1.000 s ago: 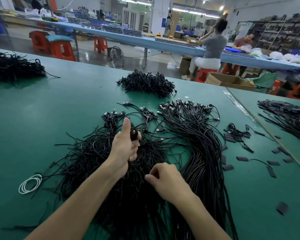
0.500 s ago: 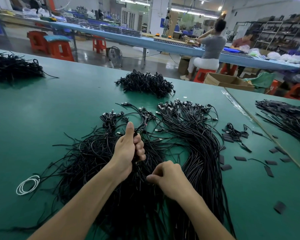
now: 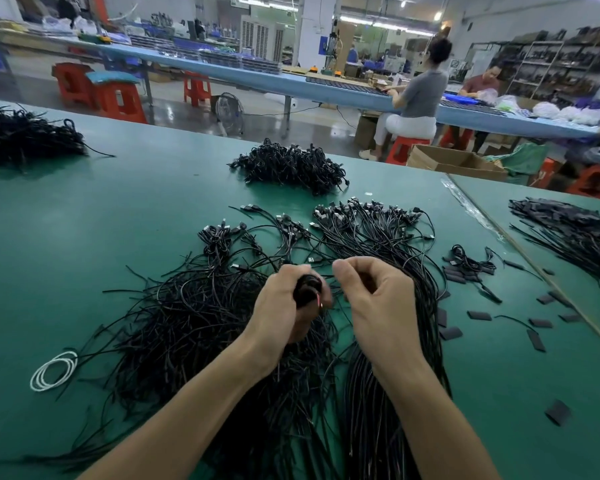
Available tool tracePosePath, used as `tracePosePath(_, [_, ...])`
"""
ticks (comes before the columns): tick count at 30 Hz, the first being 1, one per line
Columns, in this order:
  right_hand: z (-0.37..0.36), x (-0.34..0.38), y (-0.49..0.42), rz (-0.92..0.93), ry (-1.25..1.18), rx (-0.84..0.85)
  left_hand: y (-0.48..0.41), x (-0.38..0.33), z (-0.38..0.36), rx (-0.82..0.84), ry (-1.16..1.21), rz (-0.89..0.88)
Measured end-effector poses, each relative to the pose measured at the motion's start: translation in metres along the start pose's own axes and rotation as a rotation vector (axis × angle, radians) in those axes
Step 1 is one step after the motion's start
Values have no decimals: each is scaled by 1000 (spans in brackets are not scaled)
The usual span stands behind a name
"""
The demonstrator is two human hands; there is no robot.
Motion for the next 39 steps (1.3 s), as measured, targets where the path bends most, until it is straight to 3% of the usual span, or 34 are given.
tracePosePath(7, [-3,20,11,197,318,219,4,-10,0,45,111,-93])
tracePosePath(10, [2,26,12,236,412,299,5,-11,2,-37,104,-85])
tracePosePath(17, [-3,23,17,333,630,310,4,-5,4,-199,101,-24])
tracePosePath(22, [-15,30,27,555,961,352,1,7,5,-286,88,113])
tracePosePath(24, [-18,34,30,639,1011,407,1,13,3,-213,66,169])
tracePosePath(27, [-18,40,29,711,1055,511,5,22,1,-21,106,407])
tracePosePath(31, [-17,39,22,617,959,657,14,31,-2,166,162,669])
tracePosePath(36, [-12,29,11,416,809,609,13,33,-9,263,302,697])
tracePosePath(39, [-6,18,3,295,737,641,15,29,-10,422,359,634])
Point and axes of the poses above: each hand's wrist, its own y-axis away from the middle knuckle, its own z-axis out of the back of the hand, x = y × z, the point moved 4 cm from there along -y, towards the middle knuckle, and after that the axes turned 1 degree about y, right-handed, at the moved point
